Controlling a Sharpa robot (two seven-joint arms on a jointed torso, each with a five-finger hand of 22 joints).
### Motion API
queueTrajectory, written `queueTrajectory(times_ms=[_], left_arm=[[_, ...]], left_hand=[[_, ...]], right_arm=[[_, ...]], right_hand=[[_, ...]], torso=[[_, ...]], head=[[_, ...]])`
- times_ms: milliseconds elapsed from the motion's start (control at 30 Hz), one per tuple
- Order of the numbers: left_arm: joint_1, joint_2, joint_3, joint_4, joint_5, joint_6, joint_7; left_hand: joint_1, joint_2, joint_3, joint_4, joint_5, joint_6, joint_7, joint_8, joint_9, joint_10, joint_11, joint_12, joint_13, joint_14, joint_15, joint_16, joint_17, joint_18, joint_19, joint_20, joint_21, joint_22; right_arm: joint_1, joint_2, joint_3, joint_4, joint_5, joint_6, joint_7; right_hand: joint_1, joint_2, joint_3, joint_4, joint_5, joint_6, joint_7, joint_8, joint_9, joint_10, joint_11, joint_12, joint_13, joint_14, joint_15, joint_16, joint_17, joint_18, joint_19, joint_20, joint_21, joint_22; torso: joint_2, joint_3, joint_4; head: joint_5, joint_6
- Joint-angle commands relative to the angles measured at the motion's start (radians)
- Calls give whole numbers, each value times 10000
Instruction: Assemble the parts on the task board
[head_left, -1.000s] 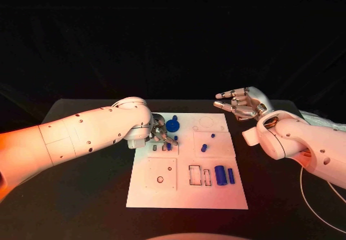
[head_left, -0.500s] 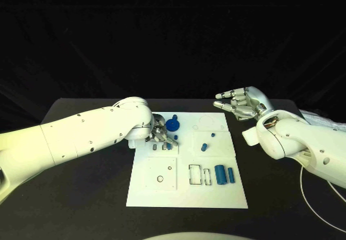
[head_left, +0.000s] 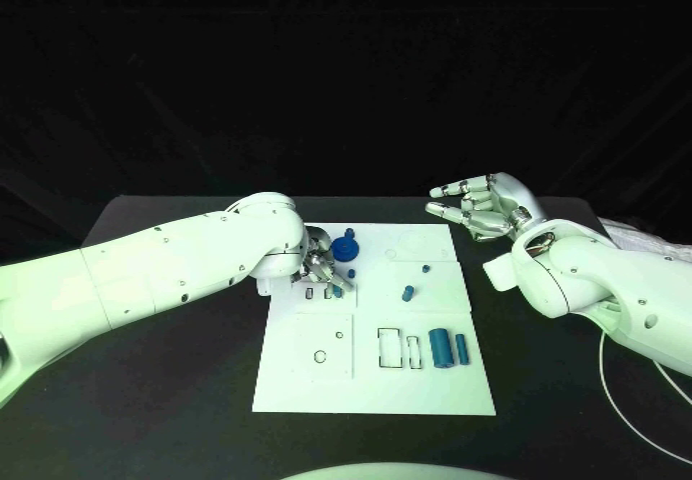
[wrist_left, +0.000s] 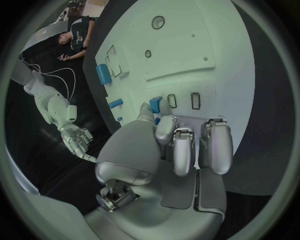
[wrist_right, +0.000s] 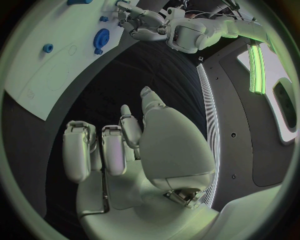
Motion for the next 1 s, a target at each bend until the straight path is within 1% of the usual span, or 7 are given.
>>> queueTrajectory(times_ms=[33,167,267,333,400,633,1000], left_arm=[[-25,2,-20,33,49,-128,9],[-28,-51,-16,86,225,-316,29],[-33,-106,-13,145,362,-447,52],[-39,-158,-10,204,457,-547,72],[-43,-227,-8,281,568,-646,91],[-49,-562,12,690,534,-1002,140],[-191,-1204,16,1359,-98,-1720,221]], left_hand=[[715,215,583,-332,227,-146,-49,-98,49,-74,-104,-106,-50,1040,-115,30,2629,-110,191,-100,-14,945],[1226,-63,1884,-635,711,-315,65,-278,99,-220,-27,-321,-192,1040,-69,30,2629,-101,151,-99,-70,906],[672,-1226,4389,-417,705,-292,62,-341,343,-190,100,-409,-266,1040,-41,30,2629,-82,140,-37,-104,924],[453,-1464,4978,-372,690,-263,84,-314,423,-183,71,-418,-277,1040,-10,30,2629,-90,141,-16,-111,930],[-276,-2185,6731,-368,617,-232,96,-232,692,-137,124,-425,-298,1040,-26,30,2629,-96,140,33,-137,945],[-947,-2522,7799,-728,563,-231,147,-122,1002,-107,35,-437,-330,1040,18,30,2629,-79,126,19,-192,934],[-1137,-2577,7928,-786,539,-203,130,-92,1074,-44,41,-362,-261,1040,22,30,2629,-101,174,18,-127,1023]], right_arm=[[-17,13,0,-1,-121,144,-21],[-26,13,-1,-9,-121,166,-32],[-36,16,-1,-15,-121,182,-38],[-45,23,-2,-22,-121,195,-43],[-52,29,-2,-30,-121,208,-47],[-68,21,-4,-43,-405,220,-70],[-85,28,-7,-50,-438,287,-103]], right_hand=[[27,90,15,-55,31,53,-3,29,9,-41,-39,-62,-19,712,17,-54,1233,-132,21,-19,22,42],[9,108,9,-55,41,59,-3,30,10,-36,-39,-52,-14,710,17,-61,1227,-129,12,-19,16,30],[9,108,9,-55,41,59,-3,30,10,-36,-39,-52,-14,710,17,-61,1227,-129,12,-19,16,30],[9,108,9,-55,41,59,-3,30,10,-36,-39,-52,-14,710,17,-61,1227,-129,12,-19,16,30],[9,108,9,-55,41,59,-3,30,10,-36,-39,-52,-14,710,17,-61,1227,-129,12,-19,16,30],[6,110,7,-57,44,59,-3,30,10,-41,-39,-65,-24,708,17,-69,1217,-128,10,-19,15,27],[32,96,1,-95,45,57,-6,26,10,-71,-42,-126,-66,697,16,-104,1175,-116,-22,-20,-16,-30]], torso=[[0,3,-5],[1,3,-6],[6,5,-1],[4,8,0],[-1,10,-1],[1,13,48],[-11,58,113]], head=[[12,-16],[7,-33],[13,-43],[24,-47],[32,-66],[55,-55],[78,-100]])
